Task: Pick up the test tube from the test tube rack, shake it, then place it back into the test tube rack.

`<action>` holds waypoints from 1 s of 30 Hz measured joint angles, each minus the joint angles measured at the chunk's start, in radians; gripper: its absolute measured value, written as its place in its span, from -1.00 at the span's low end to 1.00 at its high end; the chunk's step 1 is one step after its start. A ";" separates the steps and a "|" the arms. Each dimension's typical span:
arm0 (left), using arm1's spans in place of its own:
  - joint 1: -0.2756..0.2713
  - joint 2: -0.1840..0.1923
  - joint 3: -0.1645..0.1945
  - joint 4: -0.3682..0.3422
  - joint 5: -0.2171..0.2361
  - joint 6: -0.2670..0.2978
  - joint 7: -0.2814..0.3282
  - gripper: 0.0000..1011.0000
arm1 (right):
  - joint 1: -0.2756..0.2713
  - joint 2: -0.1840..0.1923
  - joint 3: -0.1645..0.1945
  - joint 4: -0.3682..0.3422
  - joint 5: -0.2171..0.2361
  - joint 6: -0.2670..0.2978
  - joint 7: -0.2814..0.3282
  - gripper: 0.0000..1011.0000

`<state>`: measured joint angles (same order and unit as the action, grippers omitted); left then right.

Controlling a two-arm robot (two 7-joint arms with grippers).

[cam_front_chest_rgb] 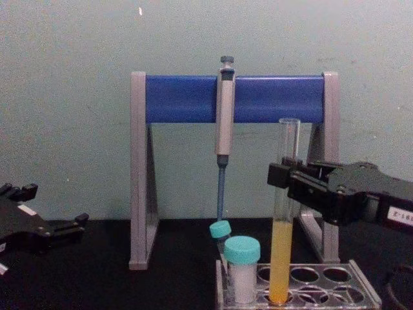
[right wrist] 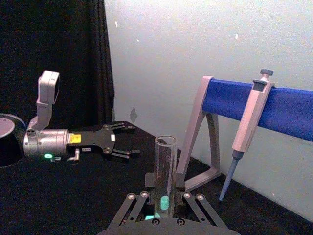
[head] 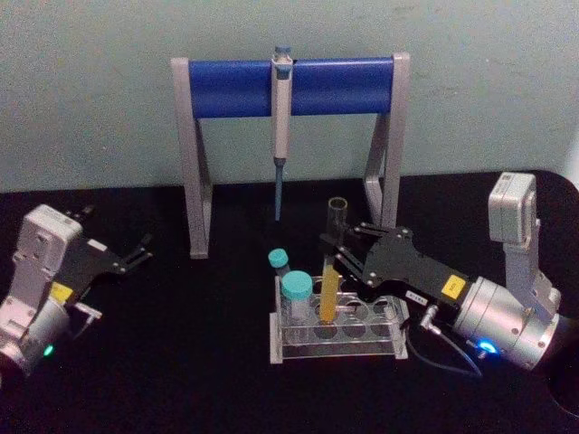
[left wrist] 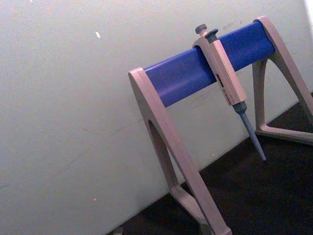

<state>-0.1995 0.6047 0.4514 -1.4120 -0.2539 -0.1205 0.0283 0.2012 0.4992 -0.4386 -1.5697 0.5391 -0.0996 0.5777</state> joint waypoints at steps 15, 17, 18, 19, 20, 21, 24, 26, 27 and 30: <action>0.000 0.000 0.000 0.000 0.000 0.000 0.000 0.98 | -0.003 -0.020 -0.005 0.043 -0.029 -0.011 -0.006 -0.54; 0.000 0.000 0.000 0.000 0.000 0.000 0.000 0.98 | -0.004 -0.023 -0.005 0.048 -0.029 -0.011 -0.006 -0.54; 0.000 0.000 0.000 0.000 0.000 0.000 0.000 0.98 | -0.005 -0.024 -0.006 0.051 -0.030 -0.011 -0.006 -0.54; 0.000 0.000 0.000 0.000 0.000 0.000 0.000 0.98 | -0.005 -0.027 -0.006 0.055 -0.030 -0.010 -0.006 -0.54; 0.000 0.000 0.000 0.000 0.000 0.000 0.000 0.98 | -0.005 -0.027 -0.006 0.057 -0.031 -0.010 -0.006 -0.54; 0.000 0.000 0.000 0.000 0.000 0.000 0.000 0.98 | -0.006 -0.029 -0.007 0.060 -0.031 -0.009 -0.006 -0.54; 0.000 0.000 0.000 0.000 0.000 0.000 0.000 0.98 | -0.007 -0.031 -0.007 0.064 -0.032 -0.009 -0.005 -0.54; 0.000 0.000 0.000 0.000 0.000 0.000 0.000 0.98 | -0.007 -0.034 -0.007 0.070 -0.033 -0.008 -0.005 -0.54; 0.000 0.000 0.000 0.000 0.000 0.000 0.000 0.98 | -0.007 -0.035 -0.007 0.072 -0.033 -0.008 -0.005 -0.54; 0.000 0.000 0.000 0.000 0.000 0.000 0.000 0.98 | -0.008 -0.039 -0.007 0.079 -0.034 -0.007 -0.005 -0.54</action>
<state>-0.1995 0.6047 0.4514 -1.4120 -0.2539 -0.1205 0.0283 0.1936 0.4601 -0.4461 -1.4909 0.5053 -0.1065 0.5723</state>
